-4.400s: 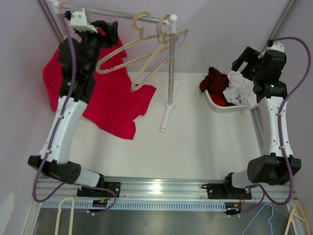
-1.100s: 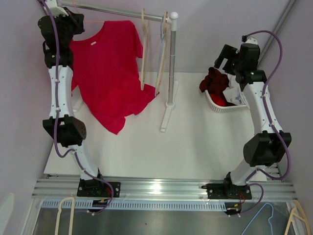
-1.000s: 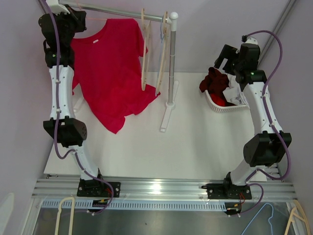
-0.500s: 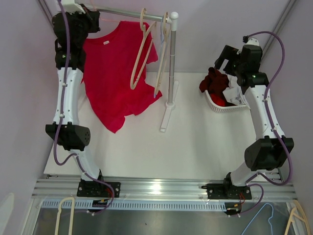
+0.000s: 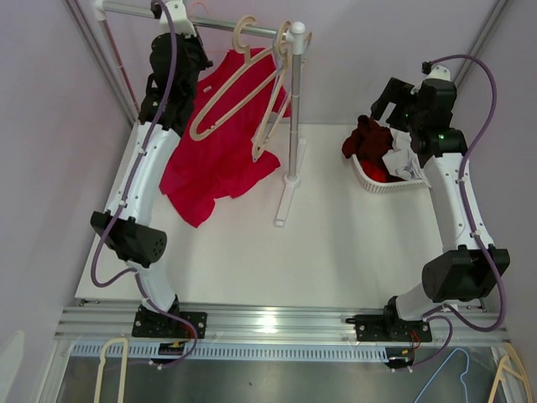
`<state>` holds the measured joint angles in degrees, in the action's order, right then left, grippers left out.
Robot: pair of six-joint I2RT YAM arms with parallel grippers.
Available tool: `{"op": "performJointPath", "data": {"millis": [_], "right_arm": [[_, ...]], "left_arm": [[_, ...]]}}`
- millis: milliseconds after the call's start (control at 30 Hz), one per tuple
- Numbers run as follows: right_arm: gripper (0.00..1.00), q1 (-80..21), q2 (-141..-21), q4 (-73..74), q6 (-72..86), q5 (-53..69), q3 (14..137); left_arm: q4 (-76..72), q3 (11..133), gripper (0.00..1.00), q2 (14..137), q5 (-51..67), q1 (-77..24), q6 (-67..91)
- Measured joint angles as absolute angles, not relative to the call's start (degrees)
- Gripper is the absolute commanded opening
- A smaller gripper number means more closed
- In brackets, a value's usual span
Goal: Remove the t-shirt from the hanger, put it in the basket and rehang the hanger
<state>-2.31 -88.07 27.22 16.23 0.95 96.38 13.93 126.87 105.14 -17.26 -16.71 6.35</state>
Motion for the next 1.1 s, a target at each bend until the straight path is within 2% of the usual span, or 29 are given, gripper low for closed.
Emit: {"op": "performJointPath", "data": {"millis": [200,233,300,333,400,433,500,533,567,667,900,1100], "right_arm": [[0.99,-2.31,-86.30,27.22,16.23,0.95,95.09],[0.99,-2.31,-86.11,27.22,16.23,0.97,94.89],[1.00,-2.31,-85.80,27.22,16.23,0.97,94.56],[0.99,-2.31,-85.76,27.24,16.23,0.97,94.54],[0.99,-2.31,-85.69,27.24,16.23,0.99,94.52],[0.99,-2.31,-85.69,27.24,16.23,1.02,94.50],[1.00,-2.31,-85.67,27.24,16.25,1.21,94.50],[1.00,-2.28,-85.67,27.24,16.25,1.41,94.50],[0.99,-2.31,-85.67,27.22,16.25,1.61,94.50],[0.99,-2.31,-85.67,27.20,16.29,2.22,94.50],[1.00,-2.31,-85.67,27.20,16.36,2.70,94.50],[1.00,-2.31,-85.67,27.22,16.43,3.09,94.50]], "left_arm": [[13.47,123.68,0.02,104.44,-23.86,-19.62,5.52],[13.41,123.20,0.11,104.27,-23.90,-19.66,5.52],[13.08,121.71,0.22,103.46,-23.83,-19.64,5.61],[12.80,120.81,0.34,102.96,-23.70,-19.62,5.65],[12.58,119.48,0.50,101.84,-23.22,-19.57,5.69],[12.51,118.98,0.66,101.30,-22.65,-19.59,5.82],[12.32,118.30,0.80,100.03,-21.17,-19.59,5.41],[11.97,117.93,0.90,99.37,-20.12,-19.59,5.13],[11.66,117.45,0.93,98.61,-18.81,-19.51,4.73],[11.35,115.87,1.00,95.81,-12.91,-18.46,4.45],[10.81,112.99,0.99,90.48,1.56,-11.60,4.60],[10.02,112.09,1.00,89.93,19.22,-4.54,5.96]]}}
